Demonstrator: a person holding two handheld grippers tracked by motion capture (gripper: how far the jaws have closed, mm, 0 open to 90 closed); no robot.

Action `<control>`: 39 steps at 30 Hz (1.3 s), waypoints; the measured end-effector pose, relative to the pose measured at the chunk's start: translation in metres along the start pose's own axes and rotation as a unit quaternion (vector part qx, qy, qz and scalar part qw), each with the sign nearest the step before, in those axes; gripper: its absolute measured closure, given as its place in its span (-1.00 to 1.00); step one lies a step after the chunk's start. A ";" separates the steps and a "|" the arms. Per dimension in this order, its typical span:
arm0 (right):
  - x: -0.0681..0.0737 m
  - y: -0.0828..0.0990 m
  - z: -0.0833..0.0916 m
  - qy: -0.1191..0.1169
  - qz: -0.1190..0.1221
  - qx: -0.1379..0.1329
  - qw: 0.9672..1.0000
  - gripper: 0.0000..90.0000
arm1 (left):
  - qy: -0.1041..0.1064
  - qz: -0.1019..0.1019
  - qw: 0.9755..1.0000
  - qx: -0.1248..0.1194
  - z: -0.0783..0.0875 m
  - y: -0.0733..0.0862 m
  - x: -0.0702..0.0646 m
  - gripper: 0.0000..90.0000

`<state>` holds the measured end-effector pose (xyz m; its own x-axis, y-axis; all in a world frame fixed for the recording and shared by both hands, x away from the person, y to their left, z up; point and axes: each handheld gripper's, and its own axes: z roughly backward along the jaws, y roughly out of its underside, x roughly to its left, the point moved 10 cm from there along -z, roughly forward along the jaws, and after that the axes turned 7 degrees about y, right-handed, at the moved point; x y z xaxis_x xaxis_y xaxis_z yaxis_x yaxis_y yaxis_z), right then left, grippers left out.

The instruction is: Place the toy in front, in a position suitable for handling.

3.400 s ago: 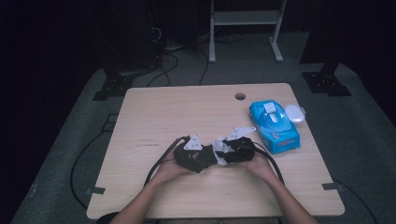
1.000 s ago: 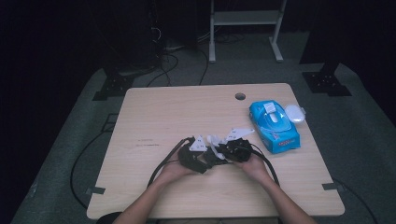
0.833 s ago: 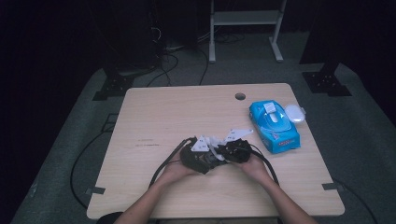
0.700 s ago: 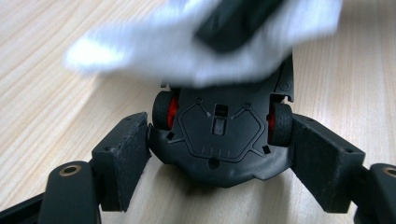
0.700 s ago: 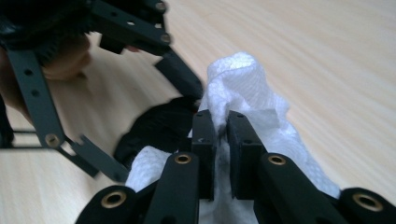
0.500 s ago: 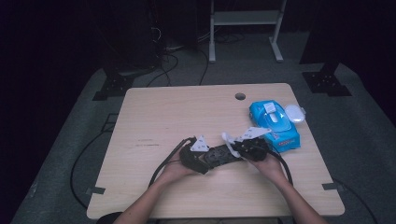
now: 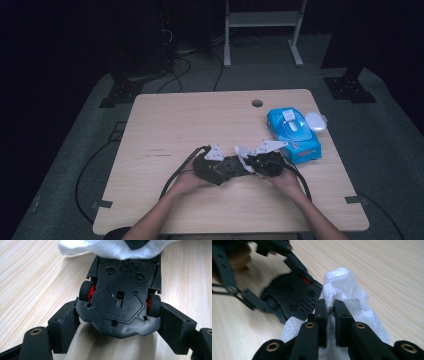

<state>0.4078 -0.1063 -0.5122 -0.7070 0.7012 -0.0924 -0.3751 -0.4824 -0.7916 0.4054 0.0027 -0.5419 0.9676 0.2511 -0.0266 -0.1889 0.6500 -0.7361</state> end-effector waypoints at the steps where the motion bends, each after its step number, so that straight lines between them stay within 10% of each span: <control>1: 0.003 -0.002 -0.001 -0.005 0.004 -0.002 1.000 0.81 | -0.001 -0.001 1.000 0.000 0.000 0.000 0.000 -0.50; 12: -0.016 0.008 0.008 0.018 -0.019 0.005 1.000 0.81 | 0.006 0.002 1.000 -0.005 0.003 -0.001 -0.003 -0.47; 30: 0.023 -0.008 -0.007 -0.032 0.028 -0.006 0.999 0.82 | -0.006 0.002 1.000 0.012 0.002 0.006 0.000 -0.48; 39: -0.023 0.017 0.017 0.024 -0.032 0.006 0.999 0.82 | -0.019 0.001 1.000 0.007 0.006 0.003 0.002 -0.48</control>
<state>0.4074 -0.1397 -0.5135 -0.6516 0.7552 -0.0716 -0.4263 -0.4426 -0.7889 0.4055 0.0098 -0.5402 0.9604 0.2785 -0.0021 -0.1926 0.6588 -0.7272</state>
